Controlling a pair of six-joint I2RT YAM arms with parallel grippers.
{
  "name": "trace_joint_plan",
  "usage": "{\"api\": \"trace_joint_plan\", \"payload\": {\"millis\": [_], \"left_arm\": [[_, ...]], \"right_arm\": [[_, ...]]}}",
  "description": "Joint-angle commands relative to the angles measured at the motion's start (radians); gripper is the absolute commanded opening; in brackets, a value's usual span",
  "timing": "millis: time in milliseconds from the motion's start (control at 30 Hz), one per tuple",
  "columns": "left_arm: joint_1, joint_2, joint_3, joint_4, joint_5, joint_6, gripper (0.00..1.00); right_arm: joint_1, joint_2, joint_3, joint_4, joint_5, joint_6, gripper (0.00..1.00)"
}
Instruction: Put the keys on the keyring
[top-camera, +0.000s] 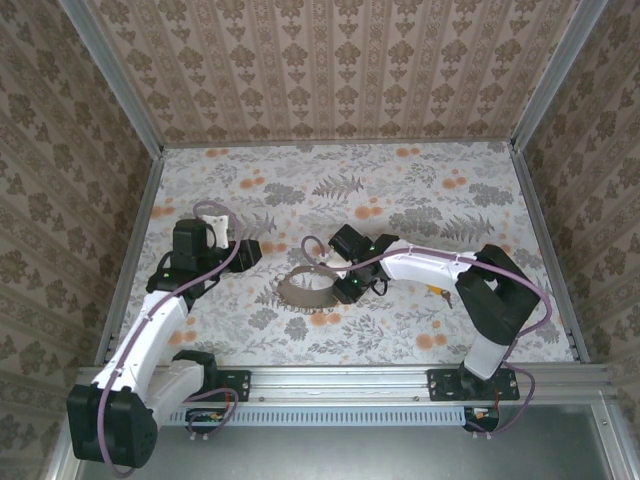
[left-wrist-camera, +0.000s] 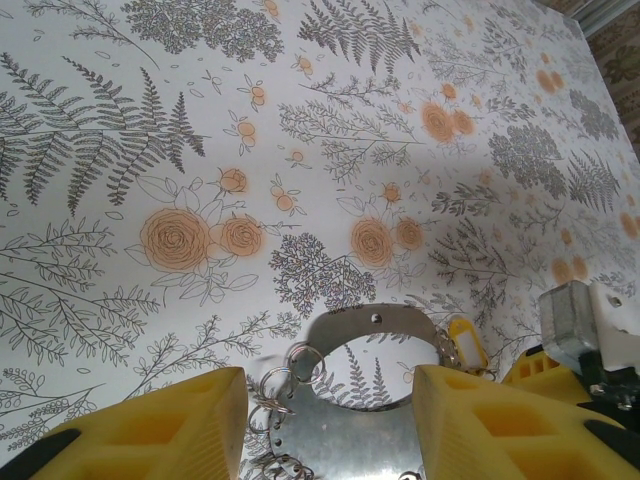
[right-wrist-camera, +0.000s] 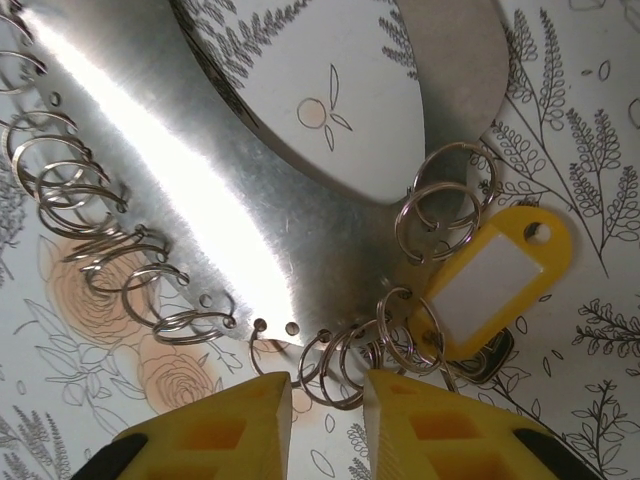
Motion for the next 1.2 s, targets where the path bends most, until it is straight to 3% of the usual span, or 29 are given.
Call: {"api": "trace_joint_plan", "payload": {"millis": [0,667,867,1167], "left_arm": [[0.006,-0.017,-0.005,0.005,0.009,-0.009,0.48],[0.011,-0.023,0.000,0.002,0.008,-0.007,0.48],[0.012,-0.030,-0.002,0.003,0.010,-0.010,0.48],[0.012,-0.033,-0.003,0.006,0.013,-0.010,0.48]], "right_arm": [[0.010,0.031,0.029,-0.040,0.034,-0.028,0.27],[0.013,0.093,0.057,-0.028,0.087,-0.054,0.18],[0.018,0.094,0.060,-0.014,0.105,-0.036,0.25],[0.022,0.111,0.065,0.038,0.123,-0.017,0.24]]}}
